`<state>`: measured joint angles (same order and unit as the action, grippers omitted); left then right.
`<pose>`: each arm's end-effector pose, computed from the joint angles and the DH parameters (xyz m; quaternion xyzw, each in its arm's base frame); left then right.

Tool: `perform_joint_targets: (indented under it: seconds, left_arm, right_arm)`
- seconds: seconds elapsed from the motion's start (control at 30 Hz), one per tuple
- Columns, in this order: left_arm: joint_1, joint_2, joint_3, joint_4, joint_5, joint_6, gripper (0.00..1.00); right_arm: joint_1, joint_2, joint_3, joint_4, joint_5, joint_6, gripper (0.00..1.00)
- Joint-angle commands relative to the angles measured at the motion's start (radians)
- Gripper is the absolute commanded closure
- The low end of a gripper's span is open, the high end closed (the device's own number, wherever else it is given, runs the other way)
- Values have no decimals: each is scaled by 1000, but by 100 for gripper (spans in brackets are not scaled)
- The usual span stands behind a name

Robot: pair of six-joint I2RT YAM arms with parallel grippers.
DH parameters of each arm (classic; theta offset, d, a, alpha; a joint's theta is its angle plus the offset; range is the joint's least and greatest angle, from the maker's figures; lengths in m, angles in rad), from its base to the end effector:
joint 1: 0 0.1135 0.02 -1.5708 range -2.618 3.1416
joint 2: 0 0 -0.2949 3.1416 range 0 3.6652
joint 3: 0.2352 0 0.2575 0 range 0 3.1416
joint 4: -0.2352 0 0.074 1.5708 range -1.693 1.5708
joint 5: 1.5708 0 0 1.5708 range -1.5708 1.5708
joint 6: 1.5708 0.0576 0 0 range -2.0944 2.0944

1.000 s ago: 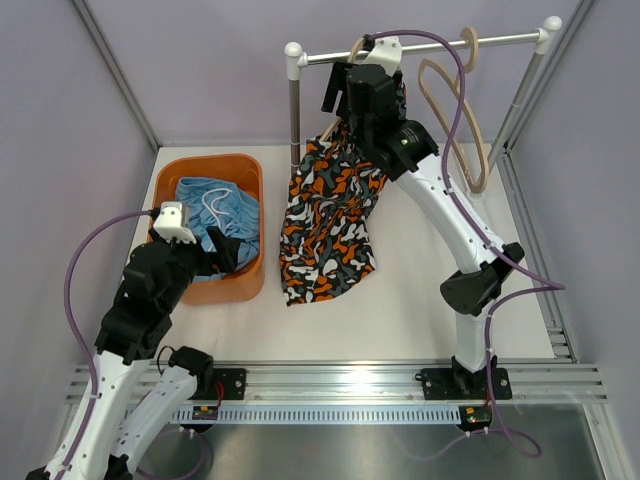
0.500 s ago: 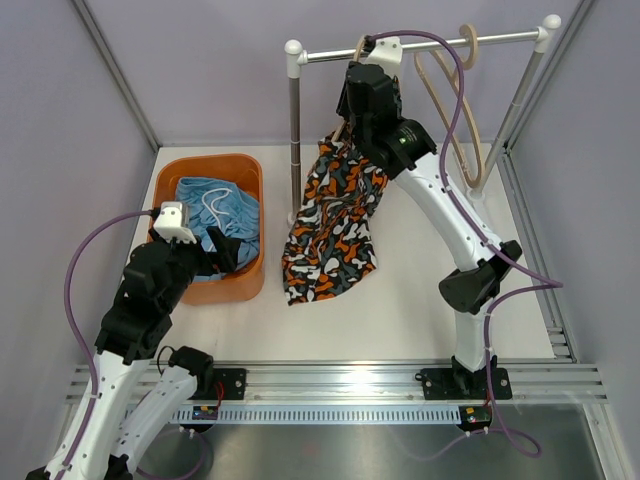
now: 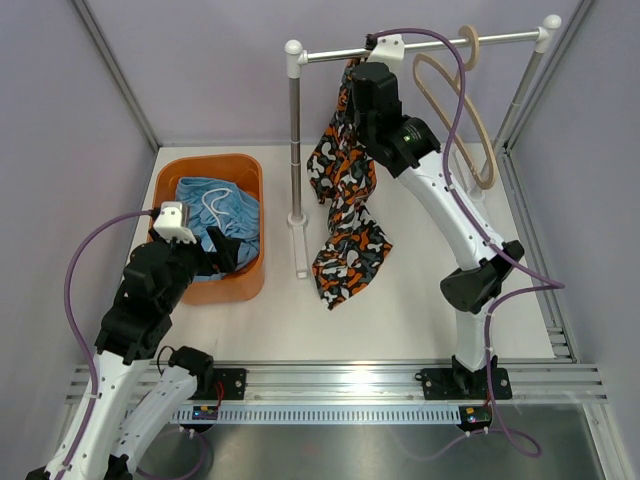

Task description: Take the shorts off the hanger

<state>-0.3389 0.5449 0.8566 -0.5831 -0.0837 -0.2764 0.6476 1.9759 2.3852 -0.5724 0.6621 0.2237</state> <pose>0.1094 -0.0335 0.3650 -0.0004 0.7960 -0.1513 0.5861 0.3882 0.2492 0.5198 0.0540 0.7491 0.0336 0.6594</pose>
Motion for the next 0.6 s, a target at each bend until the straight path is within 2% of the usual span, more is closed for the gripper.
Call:
perform_joint_targets:
  seconds: [0.0,0.3,0.5,0.57]
  left_arm:
    - [-3,-7,-13,34,-7,16,1]
    - [-3,1,-11,35,-1,16,1]
    - [-3,0,-10,39,-1,16,1]
    - [-3,0,-8,45,5,16,1]
  right_arm:
    - [-8,-63,26,-14,21,-56,100]
    - [-8,-166,23,-14,-30,-121,100]
    - [-8,-241,-58,11,-50,-152,100]
    - [-9,-247,-54,-27,-53,-150,100]
